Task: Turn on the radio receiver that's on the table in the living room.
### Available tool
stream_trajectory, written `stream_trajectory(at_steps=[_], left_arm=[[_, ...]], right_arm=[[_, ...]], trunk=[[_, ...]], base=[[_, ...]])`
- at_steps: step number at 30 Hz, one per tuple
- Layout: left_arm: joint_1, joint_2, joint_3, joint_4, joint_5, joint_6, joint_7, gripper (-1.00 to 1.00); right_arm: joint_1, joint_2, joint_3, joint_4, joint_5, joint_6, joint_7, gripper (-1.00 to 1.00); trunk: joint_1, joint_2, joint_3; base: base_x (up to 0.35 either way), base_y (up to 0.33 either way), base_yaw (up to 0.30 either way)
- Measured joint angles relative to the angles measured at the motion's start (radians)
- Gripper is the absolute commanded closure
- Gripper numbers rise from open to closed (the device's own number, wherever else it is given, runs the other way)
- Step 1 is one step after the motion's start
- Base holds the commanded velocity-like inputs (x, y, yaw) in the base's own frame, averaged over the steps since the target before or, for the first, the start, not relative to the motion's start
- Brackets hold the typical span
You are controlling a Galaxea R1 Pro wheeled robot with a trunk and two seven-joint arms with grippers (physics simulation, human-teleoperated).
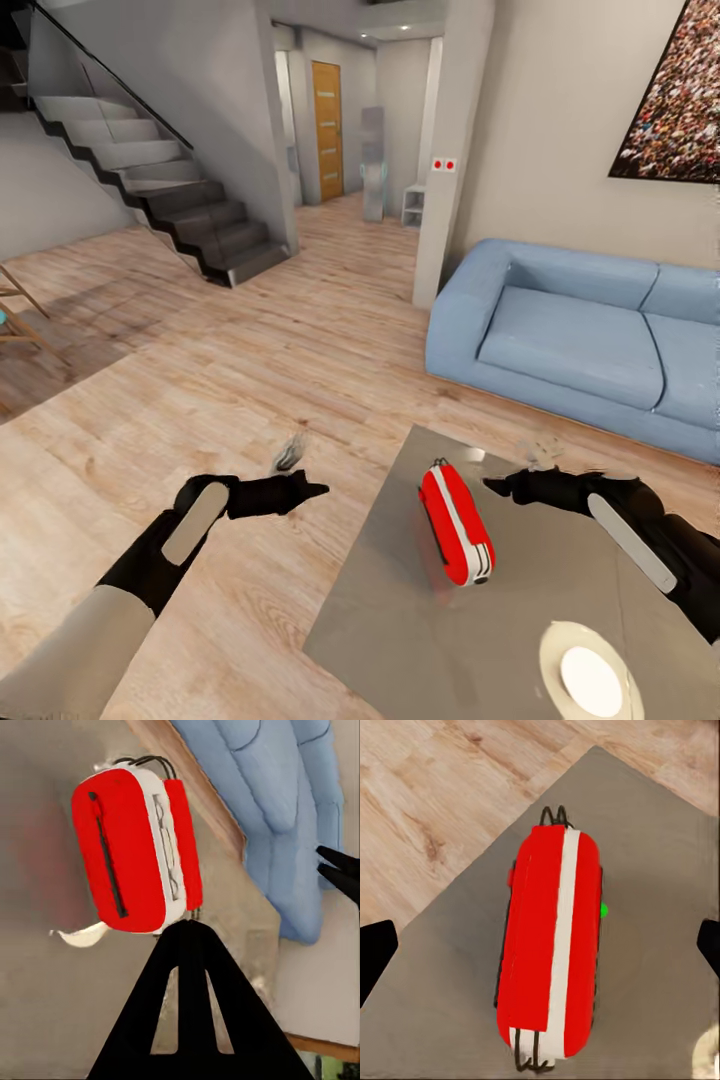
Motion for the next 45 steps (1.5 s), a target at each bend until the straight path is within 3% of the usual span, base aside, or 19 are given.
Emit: stream_trajectory(at_steps=[2,3,6,9,12,15,18,24,28,34,35,36,37,40,44,45], left_arm=[[0.000,0.014,-0.001,0.177,-0.032,-0.004,0.000,1.00],[0.000,0.016,-0.001,0.218,-0.043,-0.004,-0.003,1.00],[0.000,0.021,-0.001,0.279,-0.107,-0.042,-0.039,1.00],[0.000,0.023,0.000,0.317,-0.138,-0.073,-0.067,1.00],[0.000,0.024,-0.001,0.422,-0.191,-0.107,-0.082,1.00],[0.000,0.023,-0.001,0.531,-0.239,-0.190,-0.088,1.00],[0.000,0.020,-0.002,0.679,-0.273,-0.283,-0.114,1.00],[0.000,0.014,-0.004,0.932,-0.387,-0.462,-0.251,1.00],[0.002,0.005,-0.002,0.977,-0.416,-0.498,-0.269,1.00],[0.021,0.002,-0.002,0.983,-0.420,-0.505,-0.269,1.00],[0.023,0.000,-0.001,0.984,-0.421,-0.505,-0.268,1.00],[0.024,-0.014,0.000,0.985,-0.419,-0.505,-0.257,1.00],[0.027,-0.017,-0.001,0.984,-0.420,-0.505,-0.248,1.00],[0.047,-0.023,-0.001,0.984,-0.422,-0.506,-0.200,1.00],[0.086,-0.025,-0.002,0.984,-0.424,-0.513,-0.146,1.00],[0.118,-0.025,-0.006,0.984,-0.426,-0.541,-0.140,1.00]], right_arm=[[0.013,-0.013,0.000,0.056,0.002,-0.003,-0.001,-1.00],[0.027,-0.024,0.000,0.061,0.001,-0.004,-0.001,-1.00],[0.058,-0.067,0.000,0.046,0.002,0.000,-0.001,-1.00],[0.071,-0.089,0.000,0.021,0.003,0.001,-0.003,-1.00],[0.121,-0.104,0.000,0.005,0.012,0.001,-0.022,-1.00],[0.187,-0.109,0.000,0.005,0.023,0.000,-0.087,-1.00],[0.248,-0.132,0.000,0.009,0.026,-0.008,-0.185,-1.00],[0.369,-0.156,0.000,0.033,0.023,-0.012,-0.315,-1.00],[0.454,-0.156,0.000,0.125,0.016,-0.084,-0.416,-1.00],[0.560,-0.149,0.002,0.340,0.013,-0.257,-0.437,-1.00],[0.597,-0.143,0.003,0.381,0.015,-0.306,-0.438,-1.00],[0.661,-0.097,0.004,0.447,0.020,-0.379,-0.439,-1.00],[0.690,-0.073,0.004,0.477,0.021,-0.394,-0.440,-1.00],[0.706,0.001,0.005,0.636,0.038,-0.487,-0.437,-1.00],[0.710,0.109,0.005,0.896,0.155,-0.675,-0.432,-1.00],[0.713,0.172,0.005,1.021,0.206,-0.742,-0.425,-1.00]], trunk=[[0.000,0.000,0.003],[0.000,0.000,0.005],[0.000,0.000,0.009],[0.000,0.000,0.014],[0.000,0.000,0.019],[0.000,0.000,0.023],[0.000,0.000,0.028],[0.000,0.000,0.037],[0.000,0.000,0.044],[0.000,0.000,0.053],[0.000,0.000,0.055],[0.000,0.000,0.056],[0.000,0.000,0.058],[0.000,0.000,0.063],[0.000,0.000,0.069],[0.000,0.000,0.070]], base=[[0.000,0.000,-0.058],[0.000,0.000,-0.030],[0.000,0.000,-0.009],[0.000,0.000,-0.003],[0.000,0.000,0.000],[0.000,0.000,0.000],[0.000,0.000,0.000],[0.000,0.000,0.000],[0.000,0.000,0.000],[0.000,0.000,0.000],[0.000,0.000,0.000],[0.000,0.000,0.000],[0.000,0.000,0.000],[0.000,0.000,0.000],[0.000,0.000,0.000],[0.000,0.000,0.000]])
